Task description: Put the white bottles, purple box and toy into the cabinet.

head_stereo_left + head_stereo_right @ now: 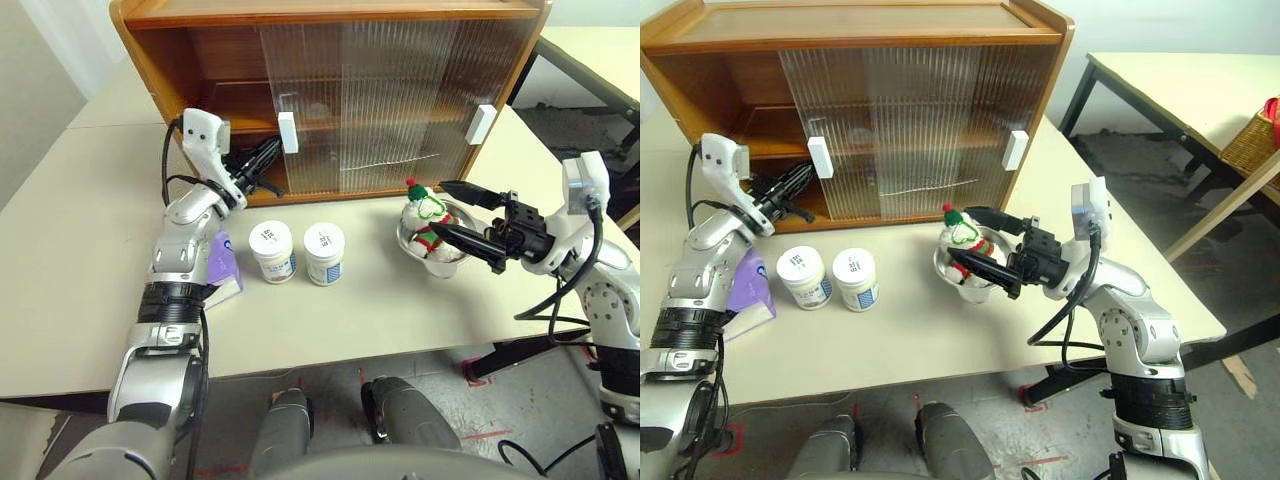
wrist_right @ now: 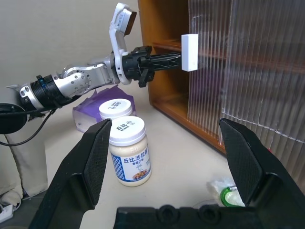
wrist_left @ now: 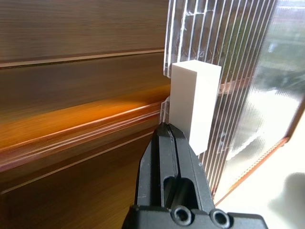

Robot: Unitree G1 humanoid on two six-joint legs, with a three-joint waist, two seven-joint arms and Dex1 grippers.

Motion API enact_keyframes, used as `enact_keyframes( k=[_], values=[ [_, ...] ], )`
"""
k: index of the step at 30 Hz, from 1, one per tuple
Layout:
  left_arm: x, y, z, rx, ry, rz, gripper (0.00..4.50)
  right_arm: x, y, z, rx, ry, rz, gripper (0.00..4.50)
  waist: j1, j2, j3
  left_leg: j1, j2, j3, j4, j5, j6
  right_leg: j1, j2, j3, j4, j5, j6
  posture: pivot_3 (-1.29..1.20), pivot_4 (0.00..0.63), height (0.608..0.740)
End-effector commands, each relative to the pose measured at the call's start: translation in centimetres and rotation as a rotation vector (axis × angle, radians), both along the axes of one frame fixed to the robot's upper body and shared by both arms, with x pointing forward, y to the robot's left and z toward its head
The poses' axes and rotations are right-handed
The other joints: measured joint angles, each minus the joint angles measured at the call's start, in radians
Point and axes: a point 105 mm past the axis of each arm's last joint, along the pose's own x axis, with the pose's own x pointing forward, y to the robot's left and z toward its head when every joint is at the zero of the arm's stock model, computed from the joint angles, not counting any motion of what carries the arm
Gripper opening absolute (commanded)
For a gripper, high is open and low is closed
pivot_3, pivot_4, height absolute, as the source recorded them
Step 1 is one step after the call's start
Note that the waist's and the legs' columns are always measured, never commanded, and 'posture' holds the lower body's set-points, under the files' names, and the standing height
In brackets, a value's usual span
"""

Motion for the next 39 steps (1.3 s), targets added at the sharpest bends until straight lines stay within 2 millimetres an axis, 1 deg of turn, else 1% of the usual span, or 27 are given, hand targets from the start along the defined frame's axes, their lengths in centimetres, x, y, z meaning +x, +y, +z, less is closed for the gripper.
enact_keyframes(
  k=[1,6,11,16,17,19,23,24,25,28,29,31,32,34,35,36,37,39],
  values=[
    [0.4,-1.3,-0.2,0.017,0.01,-0.038,0.01,-0.4,0.1,0.2,-0.016,-0.005,0.007,4.5,-0.005,0.0,0.0,0.0,0.0,0.0,0.0,0.0,0.0,0.0,0.0,0.0,-0.001,0.0,0.001,-0.28,0.082,0.74],
    [0.6,-2.6,-0.4,0.02,0.015,-0.079,0.01,-0.4,0.0,0.2,-0.021,-0.006,-0.001,4.5,-0.014,0.0,0.0,-0.002,-0.001,0.0,0.0,0.0,0.0,0.0,0.0,0.0,-0.004,0.0,0.003,-0.29,0.084,0.74],
    [0.8,-5.3,-0.5,0.017,0.027,-0.155,0.01,-0.4,0.0,0.2,-0.022,-0.003,-0.005,4.5,-0.017,0.0,0.0,-0.005,0.0,-0.002,0.0,0.0,0.001,0.001,-0.001,0.0,-0.009,0.002,0.006,-0.3,0.084,0.74],
    [0.7,-6.6,-0.6,0.026,0.031,-0.198,0.01,-0.5,0.1,0.1,-0.021,-0.002,-0.003,4.5,-0.027,0.0,0.0,-0.011,0.0,-0.003,0.0,0.0,0.003,-0.001,-0.001,0.001,-0.015,0.004,0.01,-0.31,0.078,0.74],
    [0.7,-6.6,-0.6,0.03,0.028,-0.198,0.01,-0.5,0.1,0.1,-0.021,-0.002,-0.002,4.5,-0.027,0.0,0.0,-0.011,-0.001,-0.003,0.001,0.0,0.003,-0.001,-0.002,0.0,-0.015,0.005,0.01,-0.31,0.078,0.74],
    [0.7,-5.9,-0.2,0.043,0.018,-0.177,0.01,-0.6,0.0,0.1,-0.023,-0.002,-0.001,4.5,-0.027,0.0,0.0,-0.013,-0.001,-0.002,0.001,0.0,0.004,-0.002,-0.004,0.0,-0.016,0.004,0.012,-0.31,0.075,0.74],
    [-0.1,-3.3,0.9,0.052,-0.001,-0.125,0.01,-0.5,0.0,0.1,-0.02,-0.003,0.004,4.5,-0.042,0.0,0.0,-0.013,-0.003,0.0,0.001,0.001,0.008,-0.002,-0.008,-0.001,-0.016,0.005,0.015,-0.31,0.069,0.74],
    [-0.6,-2.4,1.1,0.06,0.004,-0.115,0.01,-0.5,0.1,0.1,-0.02,-0.003,0.008,4.5,-0.048,0.001,0.0,-0.013,-0.003,0.001,0.001,0.001,0.008,-0.002,-0.009,-0.001,-0.016,0.005,0.016,-0.31,0.069,0.74],
    [-1.3,-1.6,1.2,0.072,0.016,-0.115,0.01,-0.5,0.1,0.1,-0.021,-0.002,0.012,4.5,-0.057,0.001,0.0,-0.013,-0.009,0.002,0.001,0.001,0.009,-0.002,-0.009,-0.002,-0.016,0.005,0.017,-0.3,0.07,0.74],
    [-4.3,-0.5,1.3,0.079,0.078,-0.206,0.58,-0.4,0.1,-0.1,-0.03,0.0,0.024,4.5,-0.081,0.002,-0.001,-0.012,-0.013,0.005,0.0,0.0,0.009,-0.002,-0.009,-0.003,-0.016,0.005,0.017,-0.29,0.074,0.74],
    [-5.1,0.0,1.3,0.089,0.099,-0.216,0.93,-0.3,0.1,-0.1,-0.03,0.001,0.028,4.5,-0.082,0.002,-0.001,-0.013,-0.013,0.006,0.0,0.0,0.009,-0.003,-0.009,-0.003,-0.016,0.005,0.017,-0.28,0.074,0.74],
    [-6.8,1.7,1.6,0.095,0.148,-0.211,1.55,-0.2,0.3,-0.2,-0.029,0.005,0.039,4.5,-0.084,0.002,-0.001,-0.013,-0.014,0.007,0.0,0.0,0.009,-0.003,-0.01,-0.003,-0.015,0.005,0.017,-0.26,0.074,0.74],
    [-7.4,2.3,1.9,0.096,0.164,-0.206,1.98,-0.1,0.4,-0.3,-0.029,0.007,0.044,4.5,-0.084,0.002,-0.001,-0.013,-0.013,0.004,0.0,0.0,0.009,-0.004,-0.011,-0.002,-0.015,0.005,0.017,-0.25,0.075,0.74],
    [-8.3,3.7,2.6,0.088,0.191,-0.172,2.69,0.0,0.5,-0.3,-0.03,0.008,0.055,4.5,-0.083,0.002,-0.001,-0.013,-0.013,0.001,0.0,0.001,0.009,-0.005,-0.014,-0.001,-0.014,0.005,0.015,-0.25,0.077,0.74],
    [-8.7,4.5,2.9,0.083,0.205,-0.151,3.03,0.0,0.6,-0.3,-0.03,0.008,0.059,4.5,-0.081,0.003,-0.002,-0.013,-0.008,-0.001,0.0,0.001,0.009,-0.006,-0.016,0.001,-0.014,0.006,0.014,-0.24,0.078,0.74],
    [-9.3,5.6,3.1,0.073,0.24,-0.12,3.36,0.1,0.6,-0.3,-0.031,0.009,0.065,4.5,-0.079,0.003,-0.002,-0.013,-0.007,-0.002,0.0,0.001,0.009,-0.006,-0.016,0.0,-0.014,0.006,0.013,-0.23,0.081,0.74],
    [-9.8,6.3,3.3,0.066,0.266,-0.101,3.71,0.1,0.6,-0.3,-0.032,0.009,0.069,4.5,-0.078,0.004,-0.003,-0.013,-0.007,-0.002,0.0,0.002,0.009,-0.006,-0.016,0.0,-0.013,0.006,0.013,-0.23,0.081,0.74],
    [-11.3,9.5,2.9,0.074,0.368,0.019,4.45,0.3,0.6,-0.3,-0.037,0.011,0.078,4.5,-0.078,0.006,-0.004,-0.013,-0.005,-0.001,-0.001,0.002,0.008,-0.008,-0.018,0.0,-0.013,0.007,0.009,-0.22,0.087,0.74]
  ],
)
